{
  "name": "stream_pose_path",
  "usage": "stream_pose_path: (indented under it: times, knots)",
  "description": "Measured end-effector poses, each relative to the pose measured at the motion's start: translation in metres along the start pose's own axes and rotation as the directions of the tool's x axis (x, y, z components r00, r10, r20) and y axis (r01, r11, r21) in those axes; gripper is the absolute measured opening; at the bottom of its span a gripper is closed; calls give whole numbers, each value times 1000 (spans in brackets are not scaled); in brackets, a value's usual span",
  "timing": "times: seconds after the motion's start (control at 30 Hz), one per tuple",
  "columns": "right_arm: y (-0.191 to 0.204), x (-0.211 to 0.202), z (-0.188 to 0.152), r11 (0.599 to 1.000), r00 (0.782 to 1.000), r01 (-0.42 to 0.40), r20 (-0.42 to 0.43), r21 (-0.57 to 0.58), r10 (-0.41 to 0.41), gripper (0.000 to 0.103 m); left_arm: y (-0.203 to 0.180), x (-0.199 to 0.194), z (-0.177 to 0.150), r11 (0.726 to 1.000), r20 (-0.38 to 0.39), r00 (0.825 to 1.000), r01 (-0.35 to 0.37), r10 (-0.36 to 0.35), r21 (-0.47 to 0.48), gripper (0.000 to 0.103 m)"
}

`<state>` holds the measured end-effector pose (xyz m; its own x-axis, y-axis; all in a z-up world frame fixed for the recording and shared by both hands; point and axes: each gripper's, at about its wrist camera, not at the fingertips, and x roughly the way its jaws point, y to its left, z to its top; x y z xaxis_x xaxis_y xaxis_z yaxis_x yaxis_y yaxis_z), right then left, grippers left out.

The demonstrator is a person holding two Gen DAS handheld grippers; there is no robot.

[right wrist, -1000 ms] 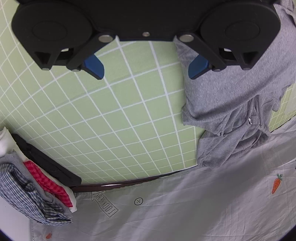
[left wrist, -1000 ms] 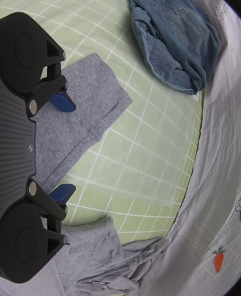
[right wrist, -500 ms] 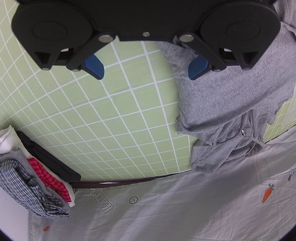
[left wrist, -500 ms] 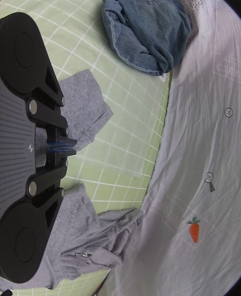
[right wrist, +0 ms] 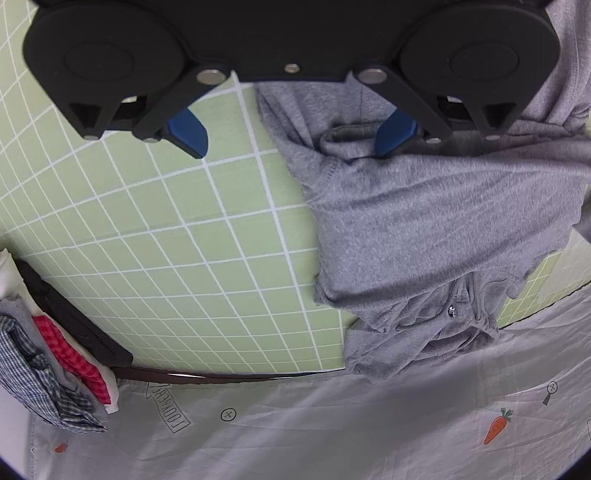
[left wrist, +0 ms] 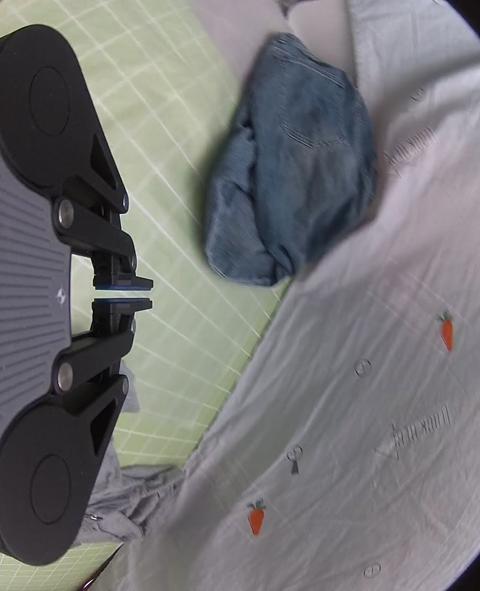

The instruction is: Fold clothes

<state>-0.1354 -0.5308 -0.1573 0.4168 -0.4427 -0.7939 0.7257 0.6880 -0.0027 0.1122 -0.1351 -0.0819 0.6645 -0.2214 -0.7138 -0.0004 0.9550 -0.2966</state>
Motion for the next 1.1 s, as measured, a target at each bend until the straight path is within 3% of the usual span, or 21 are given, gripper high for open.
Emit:
stream_pose_path:
  times: [0.1, 0.2, 0.27, 0.37, 0.47, 0.6, 0.67, 0.7, 0.77, 0.8, 0.97, 1.03, 1.1]
  knots:
    - [3, -4, 2, 1000, 1000, -5, 13, -2, 5, 99, 24, 6, -9, 998, -75, 997, -23, 19, -55, 4]
    - [1, -15, 9, 999, 998, -34, 60, 31, 32, 99, 18, 10, -7, 999, -82, 996, 20, -22, -29, 22]
    - [0, -22, 17, 997, 994, -49, 97, 52, 44, 99, 5, 14, -2, 998, -84, 995, 63, -63, 4, 44]
    - [0, -24, 28, 997, 992, -47, 123, 65, 38, 100, -22, 30, 5, 989, -116, 985, 136, -128, 64, 67]
    - [1, -15, 37, 997, 994, -34, 106, 74, 26, 100, -50, 56, 11, 972, -178, 969, 194, -169, 135, 74]
    - [8, 3, 34, 999, 999, -6, 38, 51, 4, 100, -78, 86, 6, 956, -230, 962, 198, -147, 216, 73]
    - [12, 8, 25, 1000, 1000, -1, 7, 31, 1, 100, -84, 95, 1, 951, -243, 960, 194, -135, 239, 67]
    - [14, 8, 20, 1000, 1000, 0, -5, 16, 0, 100, -83, 96, -2, 950, -245, 961, 191, -130, 245, 59]
    - [17, 8, 9, 1000, 1000, 1, -26, -13, -2, 100, -75, 93, -7, 952, -235, 964, 181, -123, 246, 26]
    - [19, 9, 4, 1000, 999, -1, -35, -23, 0, 100, -71, 91, -9, 953, -230, 966, 177, -120, 246, 23]
    - [18, 10, -4, 999, 999, -13, -45, -38, 11, 102, -35, 59, -19, 972, -126, 981, 166, -146, 169, 17]
    - [18, 11, -4, 999, 999, -13, -44, -39, 11, 102, -19, 44, -25, 984, -70, 993, 102, -92, 147, 16]
    - [18, 11, -6, 999, 999, -16, -43, -40, 14, 102, 1, 38, -30, 995, -66, 997, 35, -29, 94, 16]
